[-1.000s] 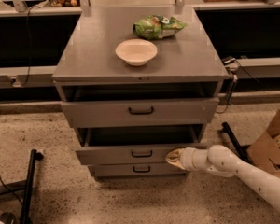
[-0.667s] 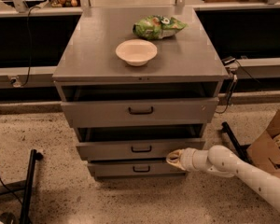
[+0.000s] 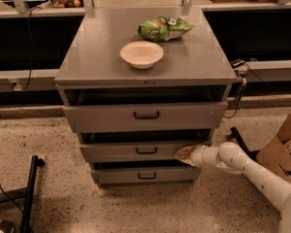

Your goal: Close middle drawer

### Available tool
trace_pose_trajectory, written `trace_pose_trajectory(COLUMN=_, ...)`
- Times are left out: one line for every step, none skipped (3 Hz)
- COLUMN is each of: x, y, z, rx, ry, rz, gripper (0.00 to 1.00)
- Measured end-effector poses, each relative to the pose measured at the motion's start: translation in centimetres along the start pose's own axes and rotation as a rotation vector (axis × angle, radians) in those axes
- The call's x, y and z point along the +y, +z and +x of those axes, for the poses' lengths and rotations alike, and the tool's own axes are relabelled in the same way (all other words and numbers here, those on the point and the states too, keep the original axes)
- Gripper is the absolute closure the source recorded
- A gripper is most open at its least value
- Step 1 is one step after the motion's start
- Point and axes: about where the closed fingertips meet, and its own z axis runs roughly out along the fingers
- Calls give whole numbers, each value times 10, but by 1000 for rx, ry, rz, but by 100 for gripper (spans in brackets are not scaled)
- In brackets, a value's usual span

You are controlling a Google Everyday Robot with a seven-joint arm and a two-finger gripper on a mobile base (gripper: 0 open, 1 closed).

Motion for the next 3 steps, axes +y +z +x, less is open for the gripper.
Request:
trace_pose_trajectory(x=-2, y=2, z=2, rx=-14, ry=-2, rz=0, gripper=100)
trace_pose_trajectory(x=-2, y=2, z=2, rx=-15, ry=-2, rz=0, gripper=100)
trace_pose_trajectory(x=48, y=-5, z=-16, rx=-84, ry=-24, rz=-73, gripper=100)
